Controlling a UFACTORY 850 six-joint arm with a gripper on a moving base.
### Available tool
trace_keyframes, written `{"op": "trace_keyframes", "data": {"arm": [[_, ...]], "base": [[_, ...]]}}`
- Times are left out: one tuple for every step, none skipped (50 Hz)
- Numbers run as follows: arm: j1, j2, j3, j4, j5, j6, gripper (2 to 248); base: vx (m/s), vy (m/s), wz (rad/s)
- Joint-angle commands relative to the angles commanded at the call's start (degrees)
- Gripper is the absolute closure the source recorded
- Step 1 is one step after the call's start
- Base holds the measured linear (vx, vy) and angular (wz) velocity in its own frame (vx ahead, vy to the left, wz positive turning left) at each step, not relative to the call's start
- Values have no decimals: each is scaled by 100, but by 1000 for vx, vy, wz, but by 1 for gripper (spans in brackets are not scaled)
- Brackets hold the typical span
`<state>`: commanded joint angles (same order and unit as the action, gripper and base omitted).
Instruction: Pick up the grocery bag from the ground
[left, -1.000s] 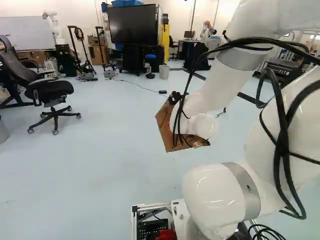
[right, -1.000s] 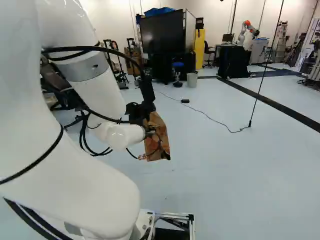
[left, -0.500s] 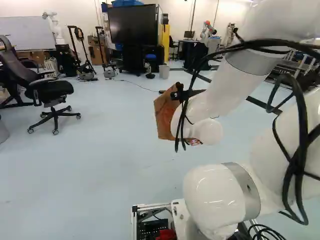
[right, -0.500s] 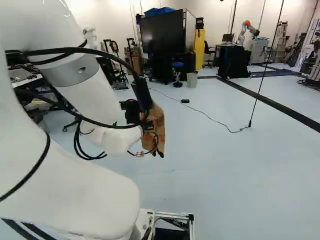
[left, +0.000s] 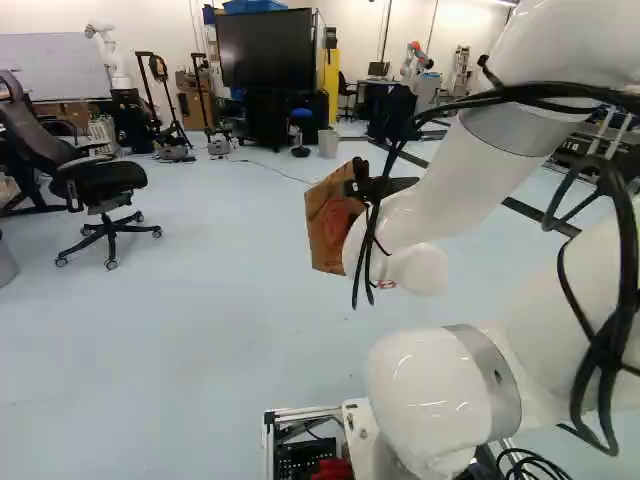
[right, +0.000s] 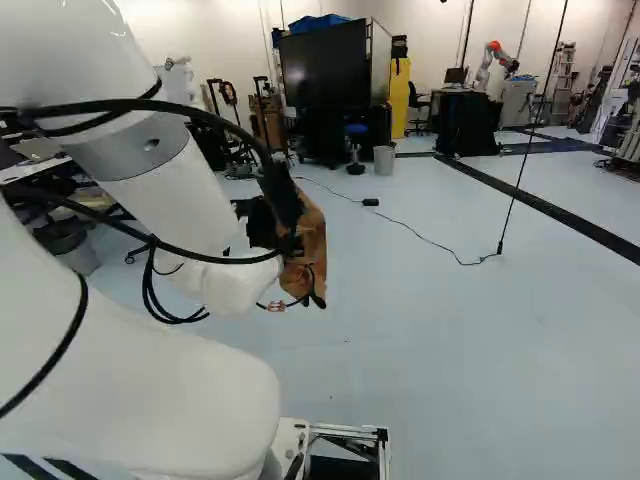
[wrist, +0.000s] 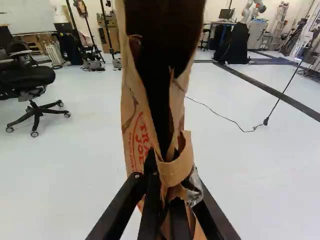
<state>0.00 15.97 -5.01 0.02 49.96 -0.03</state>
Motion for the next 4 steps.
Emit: {"op": "trace_keyframes", "data": {"arm": [[0, 1, 1, -1, 2, 2, 229], [0, 2, 1, -1, 3, 3, 229], [0, 3, 1, -2, 4, 3, 229], [0, 3, 1, -2, 4, 3, 229]], "base": [[0, 0, 0], [0, 0, 0], [0, 0, 0], [0, 0, 0]]}}
